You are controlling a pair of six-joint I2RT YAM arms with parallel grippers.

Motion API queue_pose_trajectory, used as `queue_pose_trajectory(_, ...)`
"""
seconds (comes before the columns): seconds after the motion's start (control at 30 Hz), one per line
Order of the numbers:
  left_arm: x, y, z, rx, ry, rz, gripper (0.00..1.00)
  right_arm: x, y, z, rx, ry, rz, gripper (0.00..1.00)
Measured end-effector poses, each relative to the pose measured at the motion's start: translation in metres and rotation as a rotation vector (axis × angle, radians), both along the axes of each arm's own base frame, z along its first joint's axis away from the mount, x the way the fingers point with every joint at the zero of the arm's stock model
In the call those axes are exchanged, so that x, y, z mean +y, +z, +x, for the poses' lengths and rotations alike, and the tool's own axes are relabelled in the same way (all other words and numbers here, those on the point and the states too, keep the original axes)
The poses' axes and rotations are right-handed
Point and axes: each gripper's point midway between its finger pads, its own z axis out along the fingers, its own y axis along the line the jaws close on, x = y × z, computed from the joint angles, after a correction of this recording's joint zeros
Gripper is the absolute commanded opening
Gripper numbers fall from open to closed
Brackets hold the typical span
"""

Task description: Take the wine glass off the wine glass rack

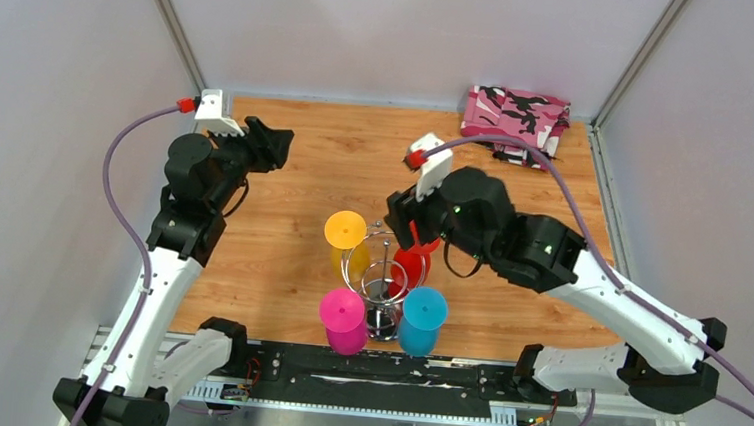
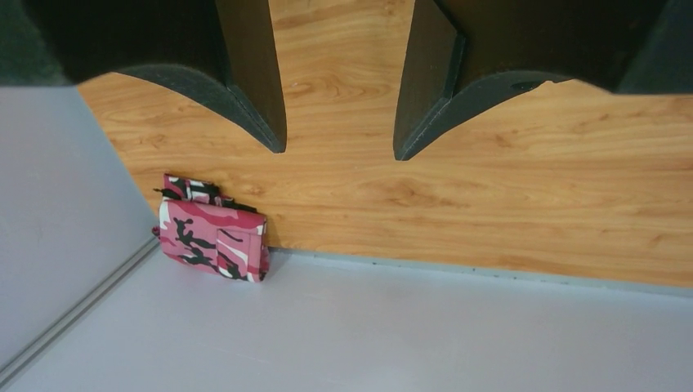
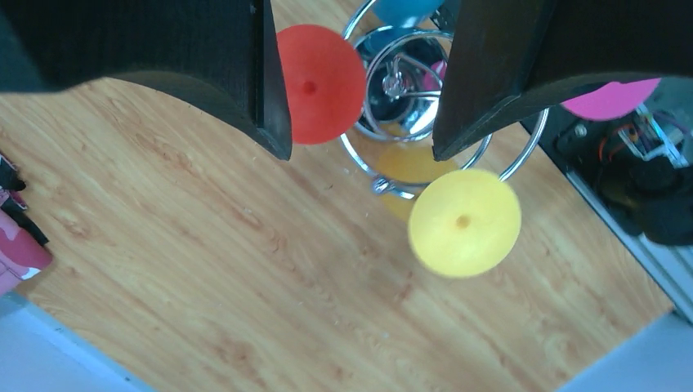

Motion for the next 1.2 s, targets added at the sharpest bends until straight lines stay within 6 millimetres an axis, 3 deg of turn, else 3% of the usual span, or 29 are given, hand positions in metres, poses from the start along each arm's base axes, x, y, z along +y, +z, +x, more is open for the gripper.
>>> queue_pose_trajectory(0.13,0.003,-0.003,-0.008,0.008,0.007,0.002,0.58,0.019,-0.026,-0.027,0.013,0.053,-0.099,0.7)
queue_pose_trajectory(0.23,0.005,0.001,-0.014,-0.006,0.013,0.0,0.58,0.023,-0.044,-0.035,0.029,0.058,-0.148,0.69)
queue_pose_trajectory(0.3,0.006,0.005,-0.017,-0.017,0.017,-0.002,0.58,0.023,-0.052,-0.037,0.038,0.053,-0.166,0.69)
queue_pose_trajectory(0.5,0.007,0.003,-0.019,-0.011,0.02,0.0,0.58,0.023,-0.064,-0.037,0.049,0.023,-0.189,0.55)
queue_pose_trajectory(0.7,0.008,-0.006,-0.018,0.008,0.026,0.004,0.58,0.026,-0.068,-0.037,0.052,0.019,-0.178,0.5)
queue_pose_trajectory(1.07,0.01,-0.008,-0.017,0.016,0.039,0.006,0.57,0.044,-0.077,-0.035,0.059,0.034,-0.16,0.18)
queue_pose_trajectory(1.2,0.011,-0.008,-0.018,0.015,0.043,0.006,0.56,0.048,-0.079,-0.036,0.069,0.039,-0.152,0.0)
